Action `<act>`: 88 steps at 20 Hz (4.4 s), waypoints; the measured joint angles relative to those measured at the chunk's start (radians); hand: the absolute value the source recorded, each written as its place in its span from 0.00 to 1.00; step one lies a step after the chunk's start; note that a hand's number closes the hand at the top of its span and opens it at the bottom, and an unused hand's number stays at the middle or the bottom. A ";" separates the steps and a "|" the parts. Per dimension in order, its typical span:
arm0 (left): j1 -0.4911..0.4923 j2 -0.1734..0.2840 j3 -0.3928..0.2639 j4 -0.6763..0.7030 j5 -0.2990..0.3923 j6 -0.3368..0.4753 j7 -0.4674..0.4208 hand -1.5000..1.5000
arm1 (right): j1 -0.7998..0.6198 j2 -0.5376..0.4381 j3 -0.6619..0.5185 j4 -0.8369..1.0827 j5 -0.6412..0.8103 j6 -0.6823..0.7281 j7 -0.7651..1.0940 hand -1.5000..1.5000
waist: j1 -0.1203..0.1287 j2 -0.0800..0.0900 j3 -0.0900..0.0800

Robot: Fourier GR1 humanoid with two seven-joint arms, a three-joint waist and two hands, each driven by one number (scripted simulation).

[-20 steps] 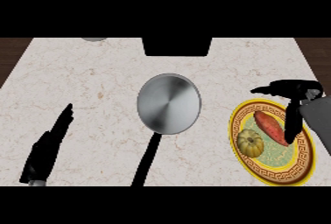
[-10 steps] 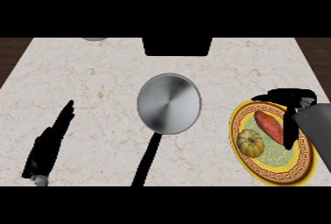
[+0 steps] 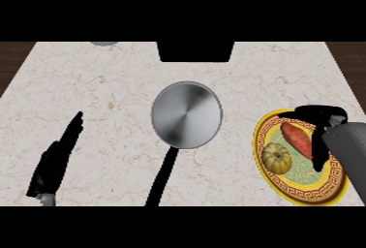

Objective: Pick the sweet potato from the plate and place it in the pan

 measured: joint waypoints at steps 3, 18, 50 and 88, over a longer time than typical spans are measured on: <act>0.024 -0.003 0.011 -0.019 -0.005 -0.015 -0.010 0.50 | 0.016 0.027 -0.001 0.022 0.038 -0.024 -0.006 0.00 | 0.002 0.000 0.000; 0.007 -0.044 0.027 -0.040 -0.043 -0.038 0.029 0.50 | 0.013 0.077 -0.092 0.126 0.096 -0.118 -0.114 1.00 | 0.000 -0.010 -0.011; 0.005 -0.057 0.047 -0.039 -0.057 -0.057 0.027 0.50 | 0.098 0.364 -0.070 -0.682 0.390 -0.833 0.343 1.00 | 0.002 -0.001 -0.001; -0.082 -0.095 0.005 -0.009 -0.089 -0.094 0.025 0.50 | -0.432 0.540 -0.151 0.471 -0.472 -1.464 -0.071 0.00 | 0.105 0.028 0.003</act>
